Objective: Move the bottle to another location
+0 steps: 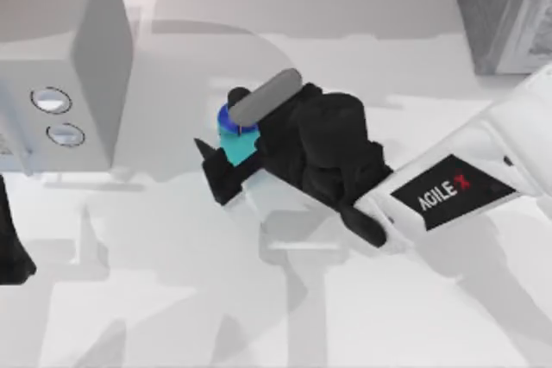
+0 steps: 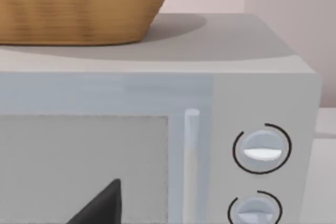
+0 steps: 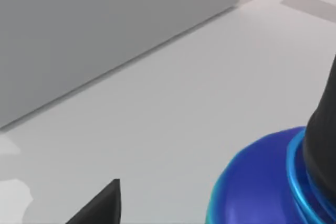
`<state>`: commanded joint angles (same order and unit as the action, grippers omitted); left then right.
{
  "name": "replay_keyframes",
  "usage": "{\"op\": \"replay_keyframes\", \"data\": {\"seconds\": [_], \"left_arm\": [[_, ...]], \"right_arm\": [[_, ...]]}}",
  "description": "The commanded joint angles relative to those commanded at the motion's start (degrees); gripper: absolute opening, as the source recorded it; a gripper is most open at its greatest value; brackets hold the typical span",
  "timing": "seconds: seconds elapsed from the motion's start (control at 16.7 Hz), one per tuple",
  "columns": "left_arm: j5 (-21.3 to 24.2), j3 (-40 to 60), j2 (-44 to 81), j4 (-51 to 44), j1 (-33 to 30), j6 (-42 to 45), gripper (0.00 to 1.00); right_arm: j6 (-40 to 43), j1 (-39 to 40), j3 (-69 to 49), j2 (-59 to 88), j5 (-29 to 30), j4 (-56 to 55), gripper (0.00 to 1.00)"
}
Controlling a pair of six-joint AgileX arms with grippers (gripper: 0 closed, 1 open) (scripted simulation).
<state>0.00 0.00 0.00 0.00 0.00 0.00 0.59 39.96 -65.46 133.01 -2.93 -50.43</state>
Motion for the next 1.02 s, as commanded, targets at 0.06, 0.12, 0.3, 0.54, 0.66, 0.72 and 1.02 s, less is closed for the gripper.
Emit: {"op": "replay_keyframes", "data": {"seconds": [0.06, 0.12, 0.3, 0.54, 0.66, 0.72, 1.02], "left_arm": [[0.0, 0.0, 0.0, 0.0, 0.0, 0.0, 1.0], [0.0, 0.0, 0.0, 0.0, 0.0, 0.0, 1.0], [0.0, 0.0, 0.0, 0.0, 0.0, 0.0, 1.0], [0.0, 0.0, 0.0, 0.0, 0.0, 0.0, 1.0], [0.0, 0.0, 0.0, 0.0, 0.0, 0.0, 1.0], [0.0, 0.0, 0.0, 0.0, 0.0, 0.0, 1.0], [0.0, 0.0, 0.0, 0.0, 0.0, 0.0, 1.0]], "right_arm": [[0.0, 0.0, 0.0, 0.0, 0.0, 0.0, 1.0], [0.0, 0.0, 0.0, 0.0, 0.0, 0.0, 1.0], [0.0, 0.0, 0.0, 0.0, 0.0, 0.0, 0.85], [0.0, 0.0, 0.0, 0.0, 0.0, 0.0, 0.55], [0.0, 0.0, 0.0, 0.0, 0.0, 0.0, 0.4], [0.0, 0.0, 0.0, 0.0, 0.0, 0.0, 0.32], [0.0, 0.0, 0.0, 0.0, 0.0, 0.0, 0.0]]}}
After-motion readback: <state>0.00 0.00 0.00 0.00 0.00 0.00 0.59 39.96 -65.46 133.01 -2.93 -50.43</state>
